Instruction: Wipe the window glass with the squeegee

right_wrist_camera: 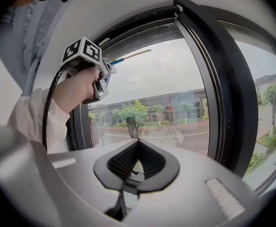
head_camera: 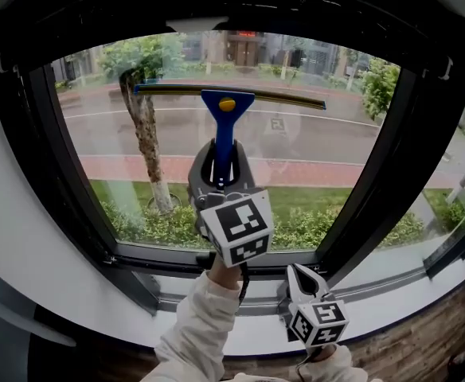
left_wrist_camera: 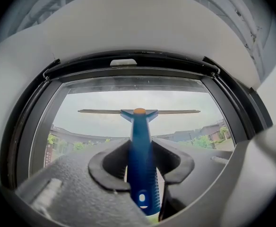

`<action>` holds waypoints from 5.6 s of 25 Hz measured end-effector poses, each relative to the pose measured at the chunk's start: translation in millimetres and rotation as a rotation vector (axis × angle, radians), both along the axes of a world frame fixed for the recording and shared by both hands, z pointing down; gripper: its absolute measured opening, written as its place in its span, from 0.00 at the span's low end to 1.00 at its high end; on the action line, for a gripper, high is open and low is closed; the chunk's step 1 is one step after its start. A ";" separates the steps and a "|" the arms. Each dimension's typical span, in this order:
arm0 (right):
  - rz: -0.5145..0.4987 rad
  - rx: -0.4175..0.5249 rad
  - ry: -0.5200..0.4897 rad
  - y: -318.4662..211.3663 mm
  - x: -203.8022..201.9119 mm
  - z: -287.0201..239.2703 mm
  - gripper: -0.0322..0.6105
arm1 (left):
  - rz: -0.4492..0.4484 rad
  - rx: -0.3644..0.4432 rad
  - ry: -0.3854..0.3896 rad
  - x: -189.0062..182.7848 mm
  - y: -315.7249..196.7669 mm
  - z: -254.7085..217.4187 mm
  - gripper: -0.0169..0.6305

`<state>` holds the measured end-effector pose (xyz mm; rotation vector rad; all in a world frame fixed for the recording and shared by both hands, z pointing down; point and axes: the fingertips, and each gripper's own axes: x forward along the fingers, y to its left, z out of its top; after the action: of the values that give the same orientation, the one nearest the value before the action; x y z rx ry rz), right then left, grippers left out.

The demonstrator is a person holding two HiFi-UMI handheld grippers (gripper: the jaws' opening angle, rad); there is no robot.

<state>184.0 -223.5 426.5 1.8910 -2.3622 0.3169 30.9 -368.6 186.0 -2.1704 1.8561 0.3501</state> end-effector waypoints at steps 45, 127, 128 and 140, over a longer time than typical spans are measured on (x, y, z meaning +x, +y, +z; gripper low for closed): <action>-0.071 -0.113 0.097 21.2 -33.2 53.1 0.06 | -0.003 -0.368 -0.109 1.7 1.3 285.6 0.25; -0.137 -0.098 -0.003 44.3 -22.9 62.8 0.06 | 0.102 -0.714 -0.033 3.7 82.6 400.6 0.25; -0.140 -0.094 -0.010 44.7 -23.9 60.6 0.06 | 0.102 -0.697 -0.040 -0.5 87.9 390.7 0.25; -0.092 -0.112 -0.094 58.8 -11.4 60.3 0.06 | 0.180 -0.604 -0.062 -10.6 154.4 319.8 0.25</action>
<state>172.7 -164.7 486.8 1.7484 -2.4255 0.5288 20.3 -214.2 505.7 -2.6981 1.9093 -0.2881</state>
